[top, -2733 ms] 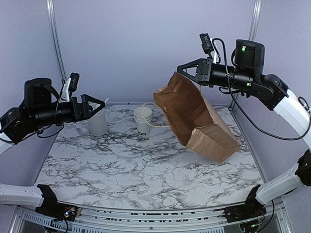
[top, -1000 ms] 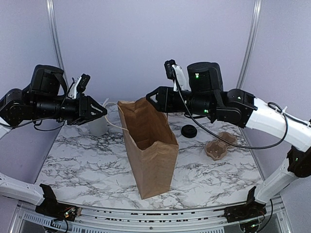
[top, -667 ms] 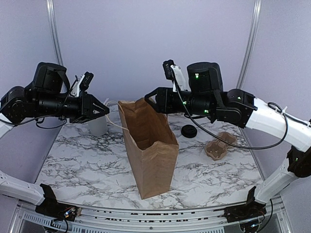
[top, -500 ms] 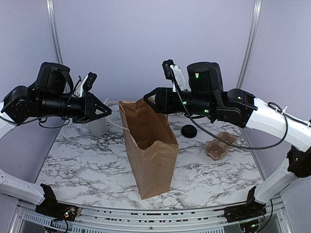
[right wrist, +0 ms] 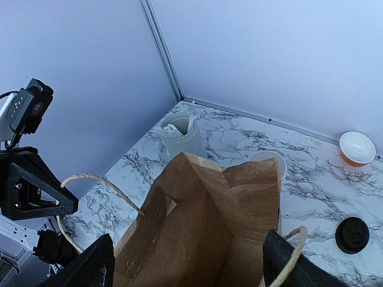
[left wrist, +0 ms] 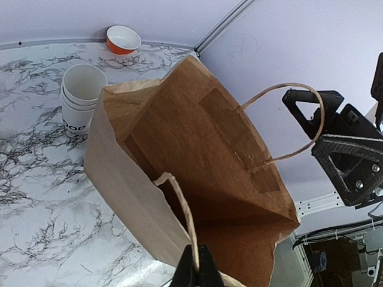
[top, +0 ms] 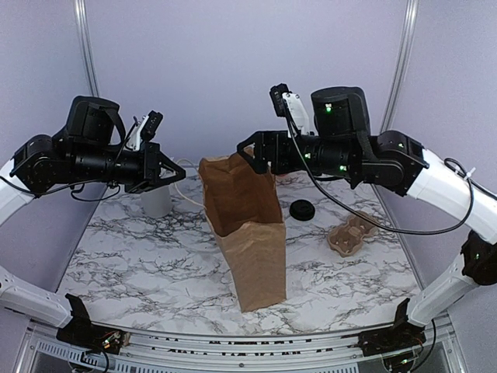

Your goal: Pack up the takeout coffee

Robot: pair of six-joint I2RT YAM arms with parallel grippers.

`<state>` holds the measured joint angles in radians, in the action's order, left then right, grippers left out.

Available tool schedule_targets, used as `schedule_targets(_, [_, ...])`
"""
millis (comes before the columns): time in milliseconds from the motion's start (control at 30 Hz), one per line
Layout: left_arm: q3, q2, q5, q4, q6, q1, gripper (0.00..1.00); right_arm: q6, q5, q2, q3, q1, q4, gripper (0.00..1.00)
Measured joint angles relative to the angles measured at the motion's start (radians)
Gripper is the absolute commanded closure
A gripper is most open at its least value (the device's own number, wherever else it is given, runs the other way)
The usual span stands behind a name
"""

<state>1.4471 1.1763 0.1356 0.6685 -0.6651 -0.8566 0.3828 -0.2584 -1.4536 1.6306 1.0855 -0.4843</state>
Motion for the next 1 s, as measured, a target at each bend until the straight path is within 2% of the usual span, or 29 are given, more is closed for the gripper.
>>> schedule_targets(167, [0.040, 0.009, -0.006, 0.003, 0.002, 0.000, 1.00, -0.006, -0.018, 0.018, 0.010, -0.032, -0.071, 0.09])
schedule_targets(333, [0.094, 0.009, -0.013, 0.002, 0.017, 0.000, 1.00, -0.007, 0.029, 0.048, 0.000, -0.117, -0.124, 0.05])
schedule_targets(500, [0.112, 0.027, -0.013, 0.003, 0.024, 0.000, 1.00, -0.013, 0.101, 0.095, -0.030, -0.127, -0.134, 0.00])
schedule_targets(700, [0.112, 0.056, -0.013, 0.003, 0.024, 0.000, 1.00, -0.012, 0.244, 0.114, -0.046, -0.127, -0.119, 0.00])
schedule_targets(867, [0.112, 0.052, -0.013, 0.001, 0.024, 0.000, 1.00, 0.010, 0.224, 0.114, -0.047, -0.137, -0.142, 0.00])
schedule_targets(1000, [0.111, 0.047, -0.012, 0.001, 0.024, 0.000, 1.00, 0.040, 0.196, 0.138, -0.085, -0.202, -0.162, 0.01])
